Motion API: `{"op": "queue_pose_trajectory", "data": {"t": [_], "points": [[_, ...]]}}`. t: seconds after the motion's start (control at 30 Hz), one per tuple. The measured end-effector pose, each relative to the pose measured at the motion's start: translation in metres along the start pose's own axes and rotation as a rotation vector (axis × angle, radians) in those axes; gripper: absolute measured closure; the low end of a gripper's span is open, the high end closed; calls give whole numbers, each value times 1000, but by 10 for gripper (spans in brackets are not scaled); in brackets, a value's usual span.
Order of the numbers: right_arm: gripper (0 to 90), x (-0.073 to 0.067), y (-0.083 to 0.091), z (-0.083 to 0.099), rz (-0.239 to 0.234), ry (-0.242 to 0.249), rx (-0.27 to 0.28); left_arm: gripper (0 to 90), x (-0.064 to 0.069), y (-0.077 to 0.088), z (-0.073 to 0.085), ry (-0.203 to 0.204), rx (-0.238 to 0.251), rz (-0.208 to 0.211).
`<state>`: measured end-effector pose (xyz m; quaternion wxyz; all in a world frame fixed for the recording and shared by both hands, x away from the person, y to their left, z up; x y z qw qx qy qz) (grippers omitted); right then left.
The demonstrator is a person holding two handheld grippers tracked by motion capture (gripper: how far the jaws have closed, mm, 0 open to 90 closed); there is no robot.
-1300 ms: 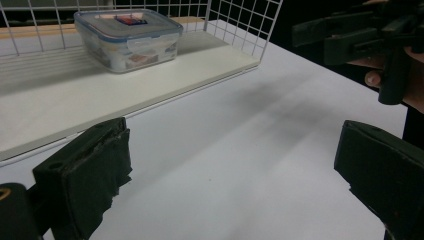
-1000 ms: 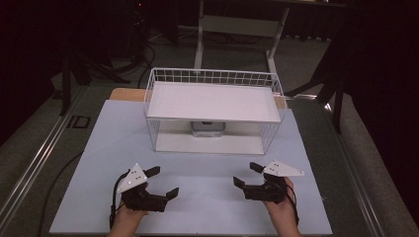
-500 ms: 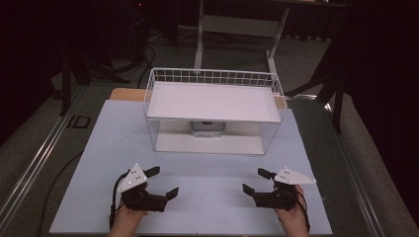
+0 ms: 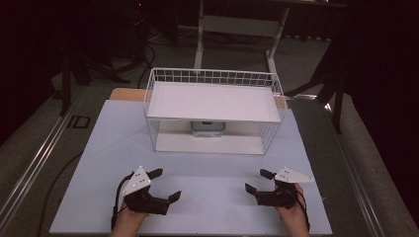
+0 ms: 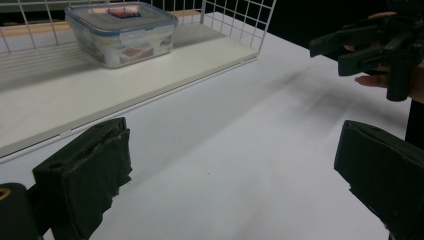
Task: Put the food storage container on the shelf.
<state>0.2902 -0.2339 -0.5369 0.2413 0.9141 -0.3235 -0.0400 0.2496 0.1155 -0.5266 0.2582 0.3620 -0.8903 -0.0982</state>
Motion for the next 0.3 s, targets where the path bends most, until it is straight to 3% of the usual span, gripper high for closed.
{"op": "queue_pose_trajectory", "data": {"t": [0.3], "points": [[156, 9, 1, 3, 13, -18, 12, 26, -2, -3, 4, 3, -17, 9]]}}
Point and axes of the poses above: each handheld gripper's, and its own axes: y roughly backward along the jaws, z roughly out of its underside, x roughly to its right, the point moved 5 cm from there along -y, roughly forward along the jaws, and after that the axes turned 15 degrees about y, right-handed, at the moved point
